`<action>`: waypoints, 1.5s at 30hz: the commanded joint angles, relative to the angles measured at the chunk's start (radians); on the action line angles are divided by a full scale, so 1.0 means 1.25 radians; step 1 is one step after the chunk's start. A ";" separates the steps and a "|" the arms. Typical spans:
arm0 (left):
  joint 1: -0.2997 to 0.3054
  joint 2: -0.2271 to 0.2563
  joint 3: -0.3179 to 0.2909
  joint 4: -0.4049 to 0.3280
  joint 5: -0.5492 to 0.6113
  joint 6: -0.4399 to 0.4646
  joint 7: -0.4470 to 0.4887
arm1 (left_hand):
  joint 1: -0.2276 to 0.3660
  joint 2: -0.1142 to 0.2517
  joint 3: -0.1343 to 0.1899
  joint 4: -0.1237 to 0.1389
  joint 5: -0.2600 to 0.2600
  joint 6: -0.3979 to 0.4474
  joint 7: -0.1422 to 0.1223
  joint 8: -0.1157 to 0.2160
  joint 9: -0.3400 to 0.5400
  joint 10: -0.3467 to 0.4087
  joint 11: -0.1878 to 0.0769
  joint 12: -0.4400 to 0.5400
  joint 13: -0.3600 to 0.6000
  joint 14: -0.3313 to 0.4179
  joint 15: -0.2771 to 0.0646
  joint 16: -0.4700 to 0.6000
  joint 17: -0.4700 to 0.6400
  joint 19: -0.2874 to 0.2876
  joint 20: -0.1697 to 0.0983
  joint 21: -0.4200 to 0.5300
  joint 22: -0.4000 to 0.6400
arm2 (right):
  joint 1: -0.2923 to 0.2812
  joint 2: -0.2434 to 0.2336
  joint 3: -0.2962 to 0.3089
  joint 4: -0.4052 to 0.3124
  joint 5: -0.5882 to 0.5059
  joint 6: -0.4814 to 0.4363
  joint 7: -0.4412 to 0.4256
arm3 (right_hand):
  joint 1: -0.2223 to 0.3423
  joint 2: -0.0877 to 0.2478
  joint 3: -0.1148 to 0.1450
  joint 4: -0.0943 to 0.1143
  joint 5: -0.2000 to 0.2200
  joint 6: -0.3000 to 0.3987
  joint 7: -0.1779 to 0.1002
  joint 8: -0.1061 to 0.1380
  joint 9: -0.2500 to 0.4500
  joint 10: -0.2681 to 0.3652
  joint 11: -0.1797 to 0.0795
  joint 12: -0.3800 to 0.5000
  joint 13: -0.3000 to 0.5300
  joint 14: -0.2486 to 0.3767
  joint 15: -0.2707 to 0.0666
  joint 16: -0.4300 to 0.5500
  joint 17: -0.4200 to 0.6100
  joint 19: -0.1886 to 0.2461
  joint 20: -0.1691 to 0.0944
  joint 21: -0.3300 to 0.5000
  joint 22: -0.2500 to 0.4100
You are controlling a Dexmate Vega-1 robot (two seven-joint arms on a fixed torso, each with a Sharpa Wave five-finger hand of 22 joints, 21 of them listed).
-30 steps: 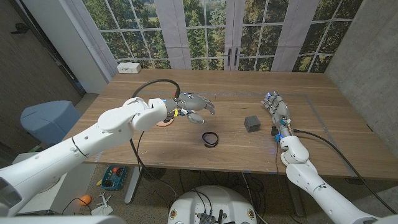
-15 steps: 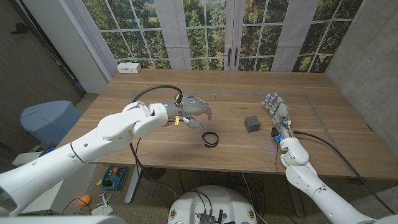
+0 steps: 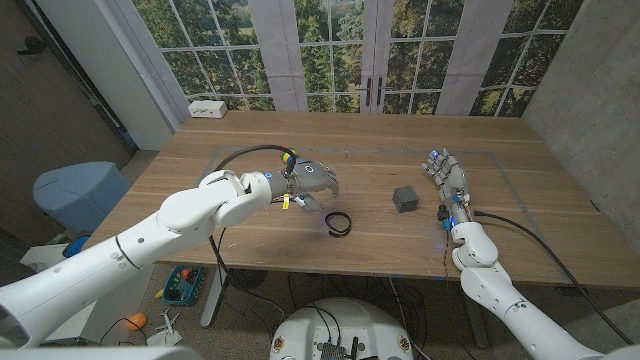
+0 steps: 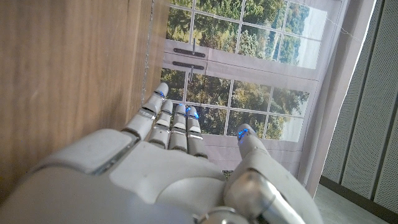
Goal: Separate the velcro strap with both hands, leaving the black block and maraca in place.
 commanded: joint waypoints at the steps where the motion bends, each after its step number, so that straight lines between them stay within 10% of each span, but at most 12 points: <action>1: -0.001 -0.012 0.008 0.019 0.004 -0.016 -0.014 | 0.016 0.000 -0.006 0.000 0.000 0.015 0.000 0.007 0.002 0.018 -0.009 0.001 0.002 0.006 -0.061 0.001 0.002 0.011 -0.005 -0.002 0.002 | 0.001 -0.004 0.004 0.002 0.003 -0.003 0.001 | 0.000 0.006 -0.005 -0.001 0.000 0.006 0.002 0.004 0.004 0.007 0.002 0.004 0.001 0.007 0.001 0.007 -0.001 0.003 0.000 -0.002 0.004; 45: -0.006 -0.005 0.061 0.125 0.100 -0.099 0.127 | 0.136 0.017 -0.037 0.000 0.004 0.086 -0.035 0.021 0.003 0.104 -0.044 -0.011 0.005 0.051 -0.097 0.008 0.002 0.073 -0.021 0.004 0.004 | -0.019 0.004 0.006 -0.005 -0.010 0.017 -0.019 | -0.007 0.009 -0.009 -0.004 0.000 0.009 0.001 0.002 0.004 0.007 0.004 0.001 0.002 0.005 0.002 0.006 -0.004 0.009 0.002 -0.014 0.005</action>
